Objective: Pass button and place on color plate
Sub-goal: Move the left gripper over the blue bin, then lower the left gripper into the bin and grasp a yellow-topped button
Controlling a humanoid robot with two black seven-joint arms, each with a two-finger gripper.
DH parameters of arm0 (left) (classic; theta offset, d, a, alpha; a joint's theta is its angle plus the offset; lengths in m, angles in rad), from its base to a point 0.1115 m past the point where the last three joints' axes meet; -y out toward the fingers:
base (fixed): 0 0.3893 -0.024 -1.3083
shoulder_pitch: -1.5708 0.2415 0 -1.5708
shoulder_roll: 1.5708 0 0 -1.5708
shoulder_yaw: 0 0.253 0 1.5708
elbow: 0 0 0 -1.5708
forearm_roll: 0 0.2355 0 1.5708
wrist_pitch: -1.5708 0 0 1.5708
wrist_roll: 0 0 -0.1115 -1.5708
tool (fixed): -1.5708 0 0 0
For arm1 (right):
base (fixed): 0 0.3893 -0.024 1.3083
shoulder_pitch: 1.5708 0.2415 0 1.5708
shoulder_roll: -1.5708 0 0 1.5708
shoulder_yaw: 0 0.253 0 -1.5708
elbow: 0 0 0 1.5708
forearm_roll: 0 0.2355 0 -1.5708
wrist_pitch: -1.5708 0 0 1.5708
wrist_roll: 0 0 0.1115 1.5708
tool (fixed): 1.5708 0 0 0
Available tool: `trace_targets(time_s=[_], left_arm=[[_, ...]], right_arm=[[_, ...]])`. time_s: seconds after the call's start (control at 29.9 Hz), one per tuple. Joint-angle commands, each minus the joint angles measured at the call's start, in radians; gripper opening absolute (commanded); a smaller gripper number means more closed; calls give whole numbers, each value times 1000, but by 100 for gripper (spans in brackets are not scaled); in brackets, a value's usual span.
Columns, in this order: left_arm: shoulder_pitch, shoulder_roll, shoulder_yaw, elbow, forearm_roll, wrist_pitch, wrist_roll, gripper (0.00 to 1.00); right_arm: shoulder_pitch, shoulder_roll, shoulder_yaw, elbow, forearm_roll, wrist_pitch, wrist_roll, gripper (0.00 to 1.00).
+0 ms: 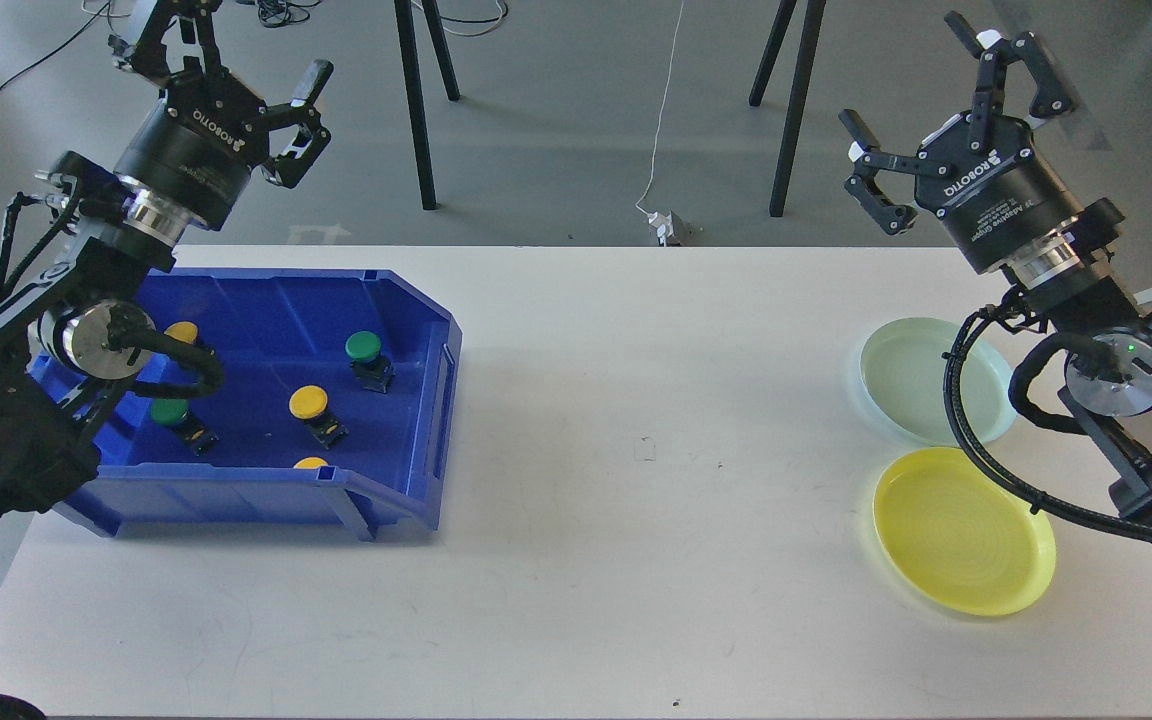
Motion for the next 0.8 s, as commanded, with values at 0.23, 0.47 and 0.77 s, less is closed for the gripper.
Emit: trace_targets(time_s=[0.23,0.47,0.77], left_arm=[[29,176,-58,-397,145,0,0,100],[-283,440,388,-477,539,0,0,100],[-630,496,959,-420,1148,0,0,99]], right_arm=[[-5,-32,-1,-6,0,0,0,99],[-3,-41,1,-23,1,0,2,99],[-5,-49,2,-32,1,0,3,99]])
